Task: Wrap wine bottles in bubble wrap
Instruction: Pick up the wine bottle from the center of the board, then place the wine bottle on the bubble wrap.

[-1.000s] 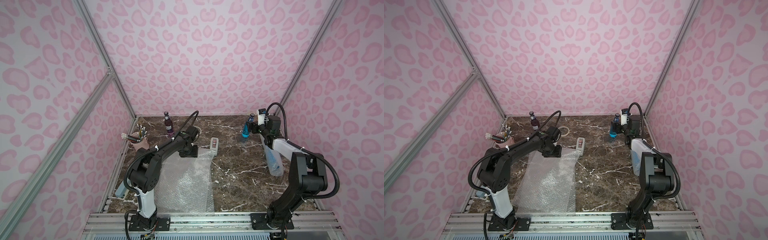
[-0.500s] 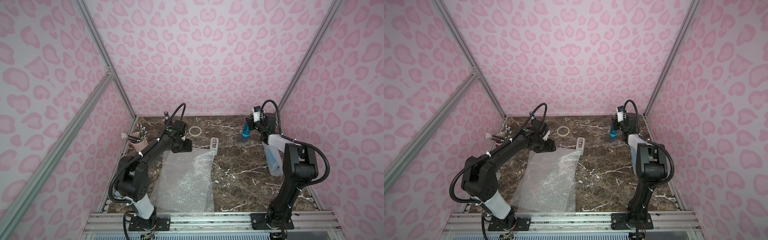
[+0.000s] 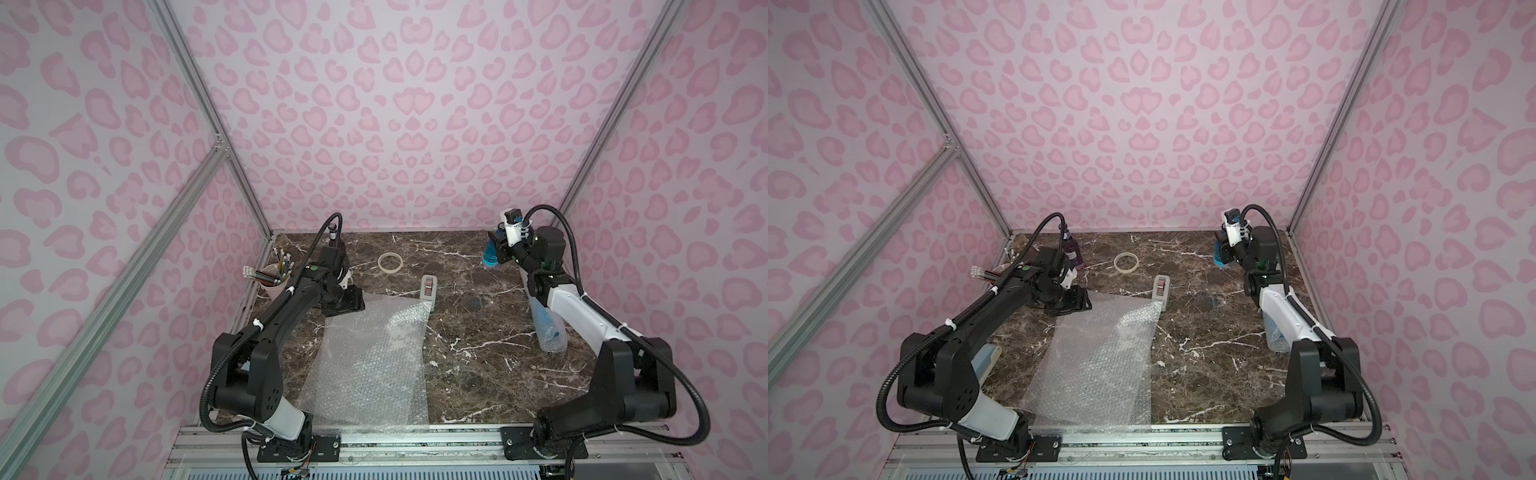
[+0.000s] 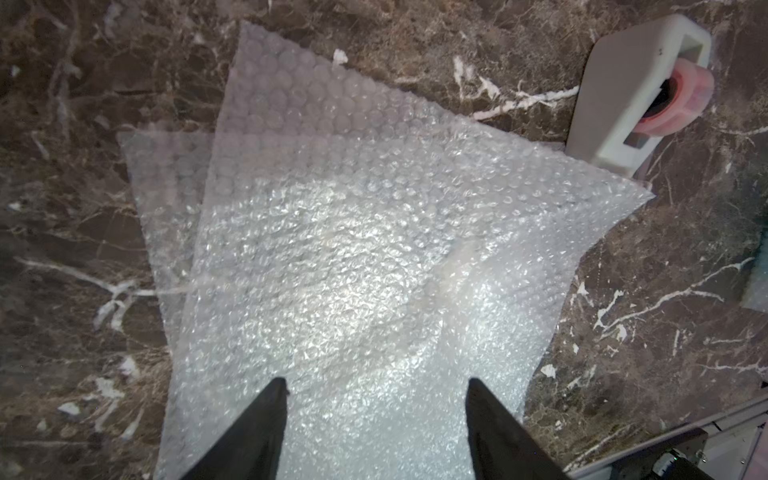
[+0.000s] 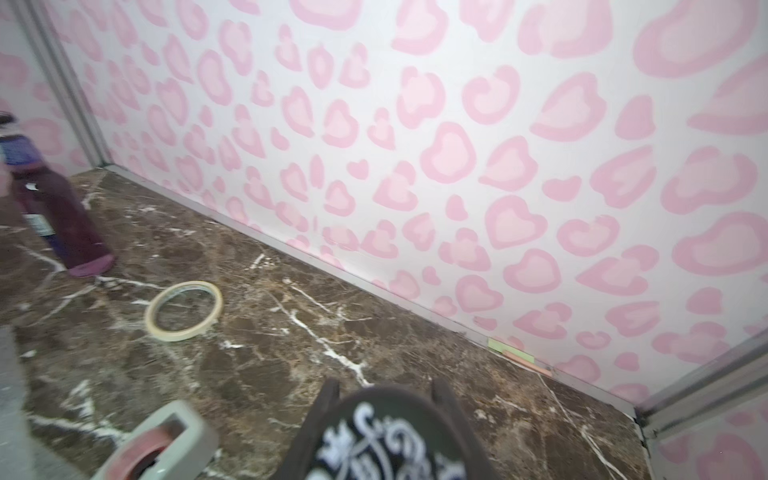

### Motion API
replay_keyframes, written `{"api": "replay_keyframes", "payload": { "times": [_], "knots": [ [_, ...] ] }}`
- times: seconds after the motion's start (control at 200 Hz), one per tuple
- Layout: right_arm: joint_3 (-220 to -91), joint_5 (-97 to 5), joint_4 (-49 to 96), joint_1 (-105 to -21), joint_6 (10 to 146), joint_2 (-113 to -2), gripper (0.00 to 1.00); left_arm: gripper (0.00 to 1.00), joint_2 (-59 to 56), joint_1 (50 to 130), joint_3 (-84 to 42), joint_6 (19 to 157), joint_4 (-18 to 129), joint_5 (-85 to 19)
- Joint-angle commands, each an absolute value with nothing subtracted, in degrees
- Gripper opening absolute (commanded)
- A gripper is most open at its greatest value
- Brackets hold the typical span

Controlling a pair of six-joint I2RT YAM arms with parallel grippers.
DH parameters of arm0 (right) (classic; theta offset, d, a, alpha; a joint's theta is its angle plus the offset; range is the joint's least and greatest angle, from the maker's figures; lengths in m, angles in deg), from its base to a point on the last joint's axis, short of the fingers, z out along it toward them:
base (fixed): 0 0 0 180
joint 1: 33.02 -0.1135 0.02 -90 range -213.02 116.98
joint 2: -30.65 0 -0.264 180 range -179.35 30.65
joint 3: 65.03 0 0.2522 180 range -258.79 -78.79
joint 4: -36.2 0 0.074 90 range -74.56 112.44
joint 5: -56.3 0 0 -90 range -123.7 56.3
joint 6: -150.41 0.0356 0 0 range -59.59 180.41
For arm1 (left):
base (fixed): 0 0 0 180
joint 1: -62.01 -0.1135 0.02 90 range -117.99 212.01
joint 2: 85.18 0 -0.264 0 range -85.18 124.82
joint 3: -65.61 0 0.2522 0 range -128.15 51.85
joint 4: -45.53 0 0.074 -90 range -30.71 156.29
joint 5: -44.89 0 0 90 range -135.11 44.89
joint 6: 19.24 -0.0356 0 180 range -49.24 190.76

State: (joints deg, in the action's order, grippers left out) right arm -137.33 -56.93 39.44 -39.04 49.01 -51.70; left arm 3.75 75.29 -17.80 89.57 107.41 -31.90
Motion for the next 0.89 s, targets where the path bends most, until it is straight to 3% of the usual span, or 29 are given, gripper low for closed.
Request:
{"api": "replay_keyframes", "payload": {
  "times": [0.0,0.245,0.495,0.89],
  "knots": [
    [-132.8,-61.2,40.5,-43.4,53.1,-45.1,0.09,0.7,2.1,73.6,-16.6,88.9,108.3,-31.7],
    [-123.0,-60.7,40.8,-61.0,61.7,-33.9,0.08,0.7,-0.8,70.9,-13.4,89.7,107.5,-31.6],
    [-120.5,-51.9,42.3,-81.0,65.3,-36.9,0.07,0.7,-2.5,70.6,-11.4,90.6,106.5,-31.8],
    [-128.2,-45.9,31.4,-89.3,61.6,-47.3,0.06,0.7,-3.6,70.3,-9.9,90.7,106.4,-31.8]
  ]
}}
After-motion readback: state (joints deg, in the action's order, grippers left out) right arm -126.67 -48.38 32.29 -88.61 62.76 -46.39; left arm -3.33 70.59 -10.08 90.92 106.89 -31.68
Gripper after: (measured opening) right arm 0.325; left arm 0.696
